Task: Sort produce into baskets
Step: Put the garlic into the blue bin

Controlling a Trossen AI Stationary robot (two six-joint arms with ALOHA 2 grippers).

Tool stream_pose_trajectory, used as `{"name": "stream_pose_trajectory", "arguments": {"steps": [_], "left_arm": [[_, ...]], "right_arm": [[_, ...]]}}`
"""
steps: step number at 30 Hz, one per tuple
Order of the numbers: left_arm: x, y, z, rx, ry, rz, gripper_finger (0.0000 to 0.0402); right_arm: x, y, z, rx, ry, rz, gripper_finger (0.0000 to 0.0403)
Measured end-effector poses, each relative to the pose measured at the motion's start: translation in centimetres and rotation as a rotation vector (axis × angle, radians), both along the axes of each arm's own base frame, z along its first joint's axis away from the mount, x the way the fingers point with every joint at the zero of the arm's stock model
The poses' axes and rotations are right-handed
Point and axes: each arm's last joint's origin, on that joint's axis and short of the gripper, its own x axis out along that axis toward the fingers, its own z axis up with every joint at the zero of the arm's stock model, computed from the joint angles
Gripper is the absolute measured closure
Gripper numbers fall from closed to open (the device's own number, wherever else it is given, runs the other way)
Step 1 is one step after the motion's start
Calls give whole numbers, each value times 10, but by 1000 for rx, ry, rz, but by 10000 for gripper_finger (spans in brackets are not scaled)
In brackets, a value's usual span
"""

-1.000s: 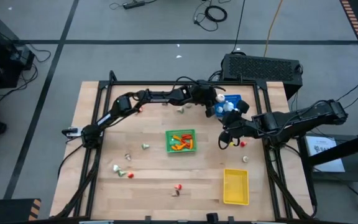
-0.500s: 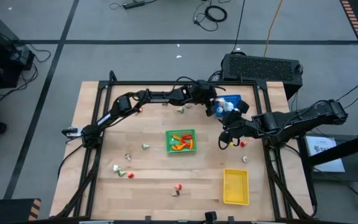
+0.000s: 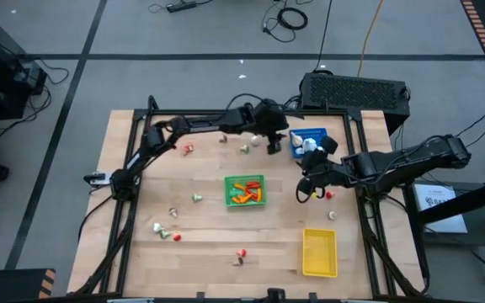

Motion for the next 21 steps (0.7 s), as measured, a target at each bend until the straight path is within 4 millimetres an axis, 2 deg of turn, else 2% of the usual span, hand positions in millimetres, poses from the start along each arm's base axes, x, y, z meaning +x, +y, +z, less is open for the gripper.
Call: {"name": "stream_pose_trajectory", "arguments": {"steps": [2,5,10,15,21], "left_arm": [[-17,-1,11,28,129,-21,257],[-40,0,17,29,308,-78,257],[-68,18,5,-60,508,-107,257],[-79,37,-11,-89,529,-66,257],[-76,41,-13,-34,492,-103,257]], "right_arm": [[0,2,0,1,2,9,291],[0,4,0,2,0,21,291],[0,8,1,6,-14,37,291],[1,9,1,25,-24,50,291],[1,9,1,22,-18,57,291]]}}
